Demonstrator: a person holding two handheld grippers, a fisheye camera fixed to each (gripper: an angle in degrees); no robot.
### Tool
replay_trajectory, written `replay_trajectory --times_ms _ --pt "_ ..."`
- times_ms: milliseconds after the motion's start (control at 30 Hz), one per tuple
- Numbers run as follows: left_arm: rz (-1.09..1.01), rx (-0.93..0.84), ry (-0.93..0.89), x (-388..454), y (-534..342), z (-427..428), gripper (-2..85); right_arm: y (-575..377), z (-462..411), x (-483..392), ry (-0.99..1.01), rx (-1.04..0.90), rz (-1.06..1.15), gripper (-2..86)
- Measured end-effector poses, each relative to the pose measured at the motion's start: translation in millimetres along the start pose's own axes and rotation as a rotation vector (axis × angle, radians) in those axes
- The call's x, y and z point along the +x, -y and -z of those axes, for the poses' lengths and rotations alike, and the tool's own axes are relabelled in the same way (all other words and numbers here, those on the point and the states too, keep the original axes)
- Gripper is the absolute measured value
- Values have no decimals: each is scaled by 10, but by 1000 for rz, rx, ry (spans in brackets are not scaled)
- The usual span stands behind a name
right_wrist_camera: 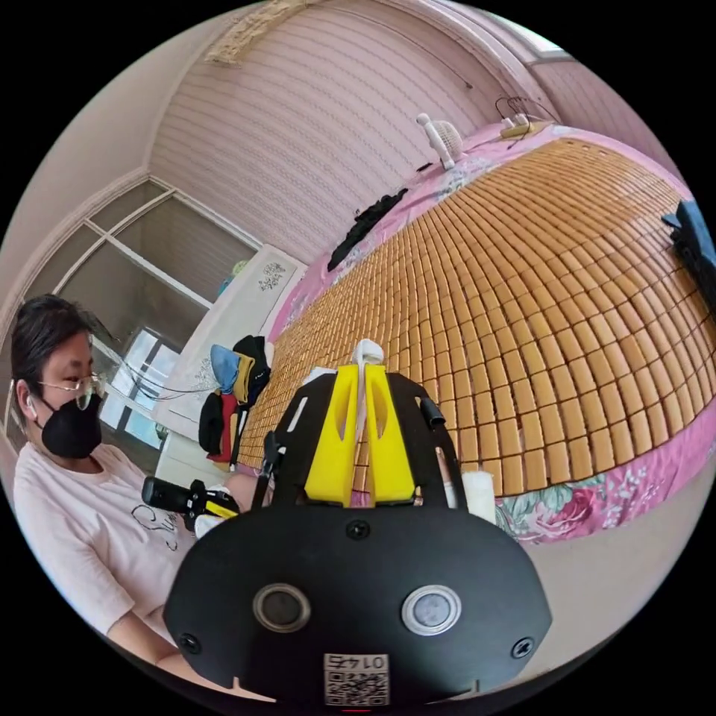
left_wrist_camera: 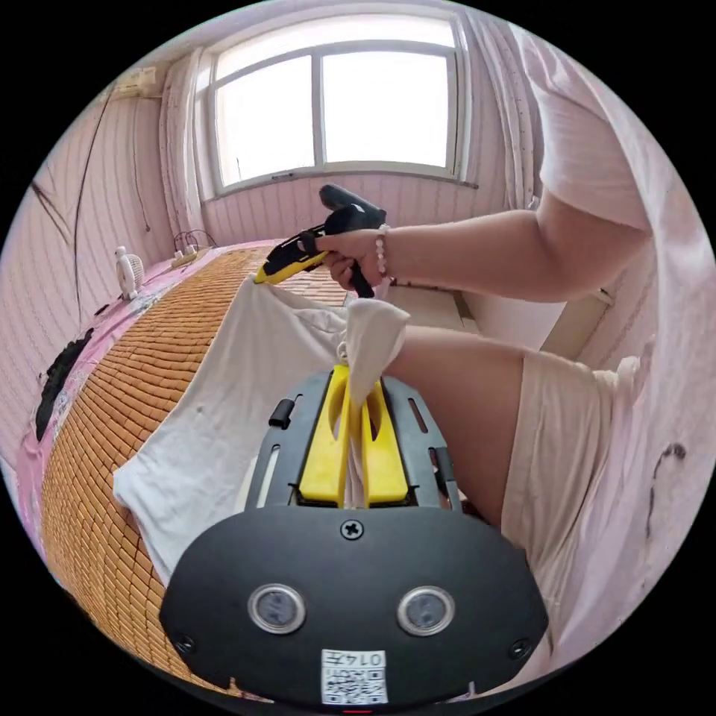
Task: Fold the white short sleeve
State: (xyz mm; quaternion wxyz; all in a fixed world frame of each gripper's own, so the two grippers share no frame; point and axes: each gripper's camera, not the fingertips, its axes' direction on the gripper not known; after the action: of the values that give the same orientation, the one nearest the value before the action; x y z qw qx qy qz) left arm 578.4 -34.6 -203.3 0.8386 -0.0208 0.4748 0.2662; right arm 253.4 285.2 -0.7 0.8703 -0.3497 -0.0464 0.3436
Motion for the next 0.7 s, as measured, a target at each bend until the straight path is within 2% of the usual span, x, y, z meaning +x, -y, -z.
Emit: replay_trajectory --times_ms 100,167,233,333,400,433,500,700 --pt "182 104 -38 -265 -128 303 -9 116 161 -425 20 33 95 11" --pt "299 127 -42 -455 -291 478 -8 247 -74 -701 9 -39 126 15" --pt "381 124 16 -624 -507 653 -6 337 -428 -883 -12 -117 138 20" --pt "543 43 209 -941 -969 866 10 390 -1096 -1179 30 -150 159 39" --pt "805 -35 303 -1228 -1448 967 54 393 -1443 -1305 83 -174 134 66" --pt "857 -53 301 -1278 -1562 981 61 379 -1662 -1381 71 -221 145 78" --pt "1003 -88 272 -1398 -1929 1038 79 335 -1933 -1469 -12 -293 156 88" --pt "1102 -24 317 -1583 -2285 1178 90 219 -2458 -1783 -339 -460 339 119"
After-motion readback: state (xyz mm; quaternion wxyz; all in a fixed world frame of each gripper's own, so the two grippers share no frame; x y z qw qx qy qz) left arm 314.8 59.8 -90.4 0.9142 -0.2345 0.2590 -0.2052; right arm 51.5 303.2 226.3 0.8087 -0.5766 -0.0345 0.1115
